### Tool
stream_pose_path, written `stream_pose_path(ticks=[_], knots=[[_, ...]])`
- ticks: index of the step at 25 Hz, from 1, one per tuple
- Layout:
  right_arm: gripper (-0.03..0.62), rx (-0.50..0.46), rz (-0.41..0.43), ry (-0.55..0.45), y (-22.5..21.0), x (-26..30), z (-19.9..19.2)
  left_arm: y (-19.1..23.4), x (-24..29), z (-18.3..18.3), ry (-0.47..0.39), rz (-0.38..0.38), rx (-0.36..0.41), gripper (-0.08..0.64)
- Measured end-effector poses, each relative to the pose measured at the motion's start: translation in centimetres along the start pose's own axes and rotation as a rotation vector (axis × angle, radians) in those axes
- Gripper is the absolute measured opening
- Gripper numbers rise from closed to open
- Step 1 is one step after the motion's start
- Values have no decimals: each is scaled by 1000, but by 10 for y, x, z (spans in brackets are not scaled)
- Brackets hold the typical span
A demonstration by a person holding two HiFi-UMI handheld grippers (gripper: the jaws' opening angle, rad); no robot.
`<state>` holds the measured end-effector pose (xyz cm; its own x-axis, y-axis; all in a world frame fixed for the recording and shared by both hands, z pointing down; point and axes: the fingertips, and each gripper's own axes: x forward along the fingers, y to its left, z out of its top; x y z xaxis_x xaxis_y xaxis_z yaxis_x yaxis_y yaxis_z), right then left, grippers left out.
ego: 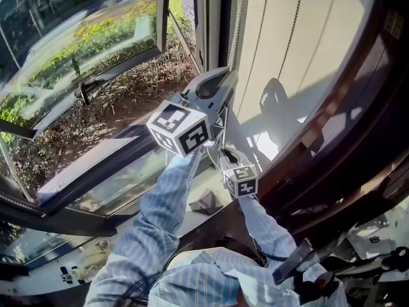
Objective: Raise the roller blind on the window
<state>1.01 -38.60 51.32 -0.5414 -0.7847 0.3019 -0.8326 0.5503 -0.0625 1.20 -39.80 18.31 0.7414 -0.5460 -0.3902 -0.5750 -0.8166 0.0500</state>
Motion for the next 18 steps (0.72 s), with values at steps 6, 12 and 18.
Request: stream_pose_path(ticks=[6,12,18], knots=[[8,146,18,167,5,10,-78,14,-20,-72,97,33,-106,12],[8,197,3,523,19,-8,-214,24,-85,-197,272,136,-248,12],[8,205,-25,631,27,-30,-259,24,-121,-249,304,195,-299,12]])
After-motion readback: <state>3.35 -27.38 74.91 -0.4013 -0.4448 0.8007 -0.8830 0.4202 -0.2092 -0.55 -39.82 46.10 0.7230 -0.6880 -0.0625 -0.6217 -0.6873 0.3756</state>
